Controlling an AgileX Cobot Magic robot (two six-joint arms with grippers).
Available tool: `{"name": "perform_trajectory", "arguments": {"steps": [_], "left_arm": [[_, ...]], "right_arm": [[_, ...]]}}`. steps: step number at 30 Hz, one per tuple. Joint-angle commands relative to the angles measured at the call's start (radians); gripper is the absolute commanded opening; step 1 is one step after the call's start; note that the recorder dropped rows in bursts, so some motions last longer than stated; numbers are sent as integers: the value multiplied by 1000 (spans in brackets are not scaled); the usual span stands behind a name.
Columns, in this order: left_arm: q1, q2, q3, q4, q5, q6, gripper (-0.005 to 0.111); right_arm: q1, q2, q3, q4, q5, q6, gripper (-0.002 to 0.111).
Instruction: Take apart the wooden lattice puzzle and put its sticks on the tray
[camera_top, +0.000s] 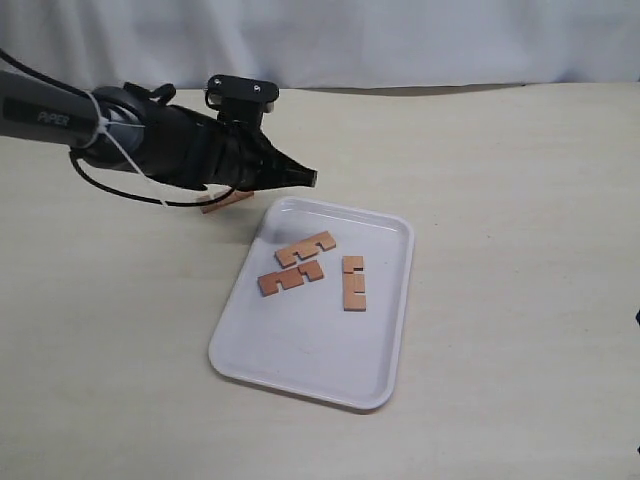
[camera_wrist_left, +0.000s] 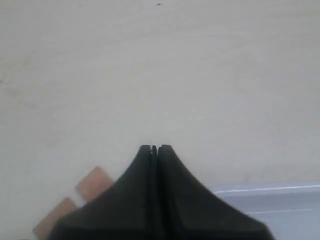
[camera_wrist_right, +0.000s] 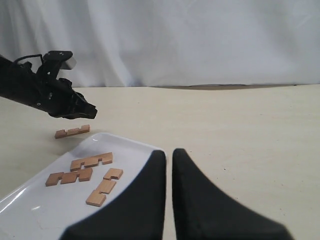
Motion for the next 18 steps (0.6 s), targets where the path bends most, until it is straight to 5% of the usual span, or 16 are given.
{"name": "perform_trajectory", "arguments": {"steps": [1,5,12,18], "left_arm": [[73,-22,-8,28,233,87,0],[144,-26,-8,180,363,75,0],[163,-30,-8,588,288,49,0],[175,-29,-8,646,283,28,0]], "right_arm": [[3,-4,1,4,-7,0,4],[3,-4,1,4,-7,0,4],[3,-4,1,4,-7,0,4],[3,-4,1,4,-7,0,4]]}}
